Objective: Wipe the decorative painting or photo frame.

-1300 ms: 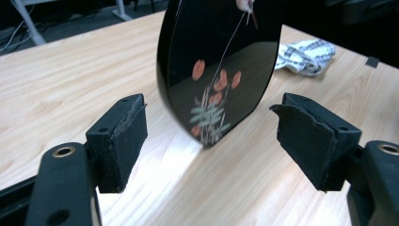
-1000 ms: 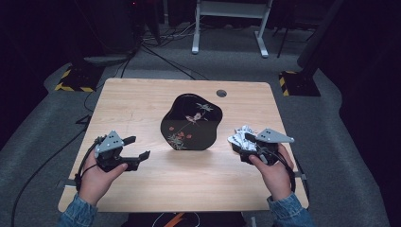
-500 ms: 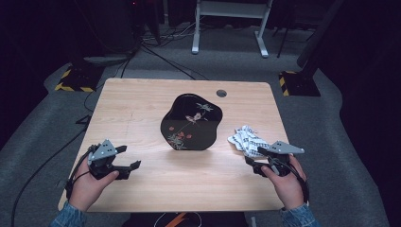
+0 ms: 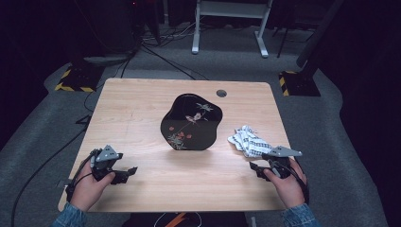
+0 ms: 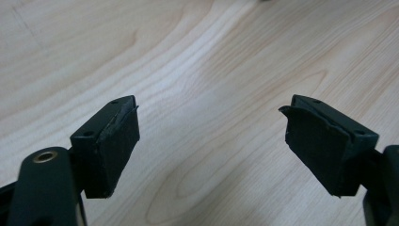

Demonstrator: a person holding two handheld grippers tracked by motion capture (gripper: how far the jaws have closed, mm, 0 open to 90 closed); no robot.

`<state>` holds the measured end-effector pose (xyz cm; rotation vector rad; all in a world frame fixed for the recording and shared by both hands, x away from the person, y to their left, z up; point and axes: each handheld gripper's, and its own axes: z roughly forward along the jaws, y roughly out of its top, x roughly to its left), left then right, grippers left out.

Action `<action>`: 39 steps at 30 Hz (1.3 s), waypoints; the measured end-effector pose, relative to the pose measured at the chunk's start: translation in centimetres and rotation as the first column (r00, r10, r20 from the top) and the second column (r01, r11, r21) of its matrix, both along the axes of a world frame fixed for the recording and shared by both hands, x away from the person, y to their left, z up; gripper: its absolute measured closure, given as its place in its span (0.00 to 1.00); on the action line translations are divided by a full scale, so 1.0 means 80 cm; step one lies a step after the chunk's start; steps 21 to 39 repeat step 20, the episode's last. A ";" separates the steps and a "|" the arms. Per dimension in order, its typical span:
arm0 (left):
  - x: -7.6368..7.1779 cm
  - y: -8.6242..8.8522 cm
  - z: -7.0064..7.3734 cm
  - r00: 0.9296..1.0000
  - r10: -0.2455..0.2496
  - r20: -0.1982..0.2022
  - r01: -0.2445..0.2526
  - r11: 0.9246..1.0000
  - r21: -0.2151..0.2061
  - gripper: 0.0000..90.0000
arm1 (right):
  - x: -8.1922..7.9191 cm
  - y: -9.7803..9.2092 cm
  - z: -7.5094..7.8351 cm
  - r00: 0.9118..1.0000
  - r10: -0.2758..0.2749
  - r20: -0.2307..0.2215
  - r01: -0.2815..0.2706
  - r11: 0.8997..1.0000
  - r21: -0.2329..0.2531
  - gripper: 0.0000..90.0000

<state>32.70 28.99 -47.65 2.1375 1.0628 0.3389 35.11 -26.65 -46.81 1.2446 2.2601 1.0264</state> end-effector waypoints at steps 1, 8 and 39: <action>0.001 0.000 -0.002 1.000 -0.001 -0.012 0.001 1.000 0.003 0.20 | 0.000 0.000 -0.001 1.000 0.001 -0.004 -0.001 1.000 -0.002 0.38; 0.002 -0.001 -0.013 0.998 -0.009 -0.058 0.012 0.998 0.057 0.19 | 0.002 0.003 -0.013 1.000 0.010 -0.020 -0.011 1.000 -0.023 0.38; 0.003 -0.001 -0.017 0.997 -0.024 -0.067 0.030 0.996 0.087 0.19 | 0.001 0.007 -0.024 0.999 0.022 -0.046 -0.025 0.998 -0.063 0.38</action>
